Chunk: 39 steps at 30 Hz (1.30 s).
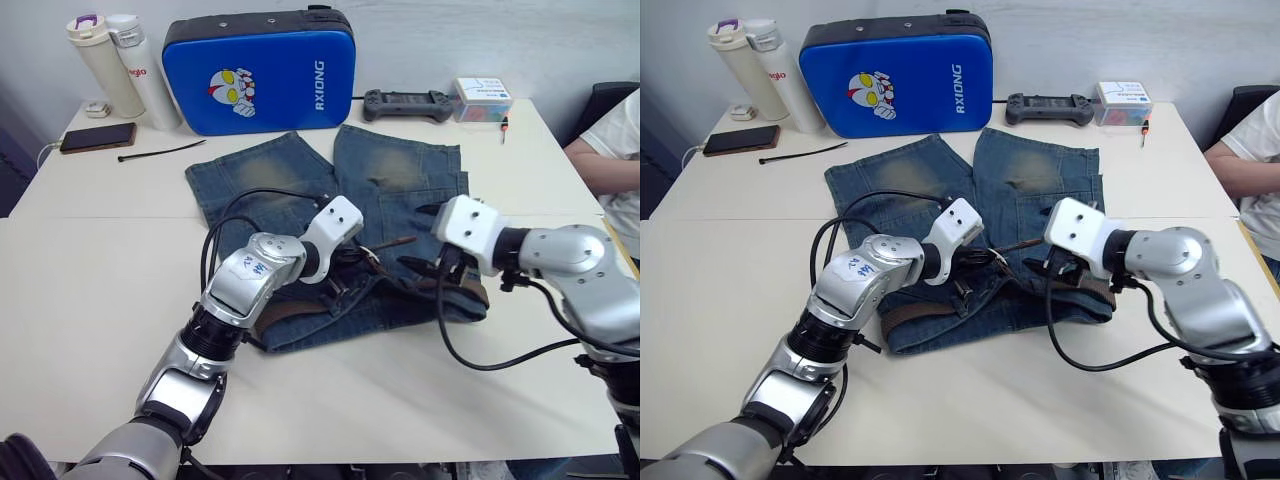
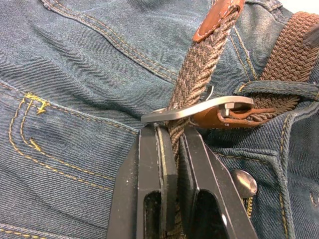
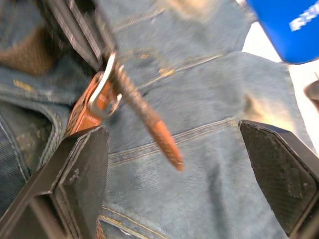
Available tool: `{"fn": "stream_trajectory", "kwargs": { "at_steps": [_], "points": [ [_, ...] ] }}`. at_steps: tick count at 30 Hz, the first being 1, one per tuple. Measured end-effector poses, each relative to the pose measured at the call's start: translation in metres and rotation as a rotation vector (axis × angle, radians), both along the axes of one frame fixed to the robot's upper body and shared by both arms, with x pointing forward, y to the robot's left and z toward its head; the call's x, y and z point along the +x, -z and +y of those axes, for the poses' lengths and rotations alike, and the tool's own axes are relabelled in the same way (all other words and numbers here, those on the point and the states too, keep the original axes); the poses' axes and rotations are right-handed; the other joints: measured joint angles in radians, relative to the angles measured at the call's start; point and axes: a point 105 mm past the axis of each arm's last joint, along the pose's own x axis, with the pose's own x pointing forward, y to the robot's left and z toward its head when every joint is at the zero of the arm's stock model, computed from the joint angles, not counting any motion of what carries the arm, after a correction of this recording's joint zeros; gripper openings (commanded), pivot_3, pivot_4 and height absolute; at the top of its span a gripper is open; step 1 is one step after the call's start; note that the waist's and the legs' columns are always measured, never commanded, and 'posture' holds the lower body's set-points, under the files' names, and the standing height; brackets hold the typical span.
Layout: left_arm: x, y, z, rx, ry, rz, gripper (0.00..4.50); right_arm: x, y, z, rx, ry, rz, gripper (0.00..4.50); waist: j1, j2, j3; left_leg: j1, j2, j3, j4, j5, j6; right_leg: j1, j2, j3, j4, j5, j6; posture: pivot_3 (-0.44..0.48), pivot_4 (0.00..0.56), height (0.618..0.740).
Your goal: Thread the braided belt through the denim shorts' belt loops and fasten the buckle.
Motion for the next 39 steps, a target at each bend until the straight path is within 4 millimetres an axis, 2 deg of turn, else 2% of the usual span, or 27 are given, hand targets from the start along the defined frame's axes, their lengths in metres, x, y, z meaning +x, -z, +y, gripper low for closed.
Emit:
{"fn": "stream_trajectory", "kwargs": {
  "at_steps": [2, 4, 5, 8, 9, 12, 14, 16, 17, 18, 22, 24, 28, 33, 37, 39],
  "points": [
    [0.000, -0.001, 0.000, -0.001, 0.002, -0.002, 0.00, 0.003, 0.006, -0.001, -0.025, -0.003, -0.001, 3.30, 0.001, 0.000, 0.000, 0.000, 0.000, 0.000, 0.000, 0.000, 0.000, 0.000, 0.000, 0.000, 0.000, 0.000, 0.000, 0.000, 0.150, 0.740],
    [-0.001, -0.002, 0.000, -0.006, 0.006, -0.006, 0.00, 0.006, 0.004, 0.000, -0.031, -0.009, -0.025, 2.17, 0.000, 0.000, 0.000, 0.000, 0.000, 0.000, 0.000, 0.000, 0.000, 0.000, 0.000, 0.000, 0.000, 0.000, 0.000, 0.000, 0.150, 0.740],
    [-0.001, -0.003, -0.001, -0.009, 0.009, -0.008, 0.00, 0.007, 0.002, 0.001, -0.034, -0.013, -0.038, 1.89, 0.000, 0.000, 0.000, 0.000, 0.000, 0.000, 0.000, 0.000, 0.000, 0.000, 0.000, 0.000, 0.000, 0.000, 0.000, 0.000, 0.150, 0.740],
    [-0.004, -0.008, 0.000, -0.025, 0.024, -0.016, 0.00, 0.010, 0.001, 0.000, -0.063, -0.023, -0.070, 0.33, -0.001, 0.000, 0.000, 0.000, 0.000, 0.000, 0.000, 0.000, 0.000, 0.000, 0.000, 0.000, 0.000, 0.000, 0.000, 0.000, 0.150, 0.740],
    [-0.004, -0.008, 0.001, -0.026, 0.023, -0.015, 0.00, 0.010, 0.002, 0.001, -0.068, -0.028, -0.068, 0.03, -0.001, 0.000, 0.000, 0.000, 0.000, 0.000, 0.000, 0.000, 0.000, 0.000, 0.000, 0.000, 0.000, 0.000, 0.000, 0.000, 0.150, 0.740],
    [-0.005, -0.005, 0.006, -0.029, 0.026, 0.010, 0.00, 0.010, 0.006, 0.004, -0.078, -0.057, -0.071, 0.03, -0.003, 0.000, 0.000, 0.000, 0.000, 0.000, 0.000, 0.000, 0.000, 0.000, 0.000, 0.000, 0.000, 0.000, 0.000, 0.000, 0.150, 0.740],
    [-0.007, -0.006, 0.009, -0.042, 0.032, 0.032, 0.87, 0.009, 0.005, 0.005, -0.090, -0.074, -0.085, 0.00, -0.002, 0.000, 0.000, 0.000, 0.000, 0.000, 0.000, 0.000, 0.000, 0.000, 0.000, 0.000, 0.000, 0.000, 0.000, 0.000, 0.150, 0.740],
    [-0.007, -0.012, 0.014, -0.109, 0.024, 0.081, 1.22, 0.008, 0.003, 0.005, -0.114, -0.099, -0.108, 0.00, -0.002, 0.000, 0.000, 0.000, 0.000, 0.000, 0.001, 0.000, 0.000, 0.000, 0.000, 0.000, 0.001, 0.000, 0.000, 0.000, 0.150, 0.740],
    [-0.008, -0.017, 0.018, -0.146, 0.024, 0.096, 1.75, 0.008, 0.002, 0.002, -0.138, -0.103, -0.121, 0.00, -0.002, 0.000, 0.000, 0.000, 0.000, 0.000, 0.001, 0.000, 0.000, 0.000, 0.000, 0.000, 0.000, 0.000, 0.000, 0.000, 0.150, 0.740],
    [-0.009, -0.021, 0.024, -0.154, 0.031, 0.100, 2.07, 0.008, 0.001, -0.002, -0.156, -0.103, -0.133, 0.00, -0.003, 0.000, 0.000, 0.000, 0.000, 0.000, 0.000, 0.000, 0.000, 0.000, 0.000, 0.000, 0.000, 0.000, 0.000, 0.000, 0.150, 0.740],
    [-0.011, -0.026, 0.041, -0.164, 0.037, 0.131, 3.80, 0.009, -0.010, -0.013, -0.201, -0.109, -0.197, 0.00, -0.004, 0.000, 0.000, 0.000, 0.000, 0.000, 0.000, 0.000, -0.001, 0.000, 0.000, 0.000, 0.000, 0.000, 0.000, 0.000, 0.150, 0.740],
    [-0.015, -0.028, 0.047, -0.161, 0.056, 0.141, 4.44, 0.008, -0.014, -0.018, -0.220, -0.117, -0.218, 0.00, -0.004, 0.000, 0.000, 0.000, 0.000, 0.000, 0.000, 0.000, -0.001, 0.000, 0.000, 0.000, 0.000, 0.000, 0.000, 0.000, 0.150, 0.740],
    [-0.018, -0.028, 0.059, -0.149, 0.059, 0.152, 4.44, 0.008, -0.026, -0.037, -0.280, -0.103, -0.256, 0.00, -0.003, 0.000, 0.000, 0.000, 0.000, 0.000, 0.000, 0.000, 0.000, 0.000, 0.000, 0.000, -0.001, 0.000, 0.000, 0.000, 0.150, 0.740],
    [-0.018, -0.027, 0.057, -0.158, 0.064, 0.157, 4.44, 0.008, -0.032, -0.053, -0.341, -0.106, -0.275, 0.00, -0.001, 0.000, 0.000, 0.000, 0.000, 0.000, 0.001, 0.000, 0.000, 0.000, 0.000, 0.000, 0.000, 0.000, 0.000, 0.000, 0.150, 0.740],
    [-0.016, -0.033, 0.044, -0.188, 0.085, 0.141, 4.44, 0.009, -0.047, -0.048, -0.360, -0.135, -0.325, 0.00, -0.003, 0.000, 0.000, 0.000, 0.000, 0.000, 0.001, 0.000, 0.000, 0.000, 0.000, 0.000, 0.000, 0.000, 0.000, 0.000, 0.150, 0.740],
    [-0.013, -0.039, 0.032, -0.216, 0.092, 0.129, 4.44, 0.009, -0.052, -0.038, -0.355, -0.166, -0.336, 0.00, -0.004, 0.000, 0.000, 0.000, 0.000, 0.000, 0.001, 0.000, 0.000, 0.000, 0.000, 0.000, 0.000, 0.000, 0.000, 0.000, 0.150, 0.740]
  ]
}}
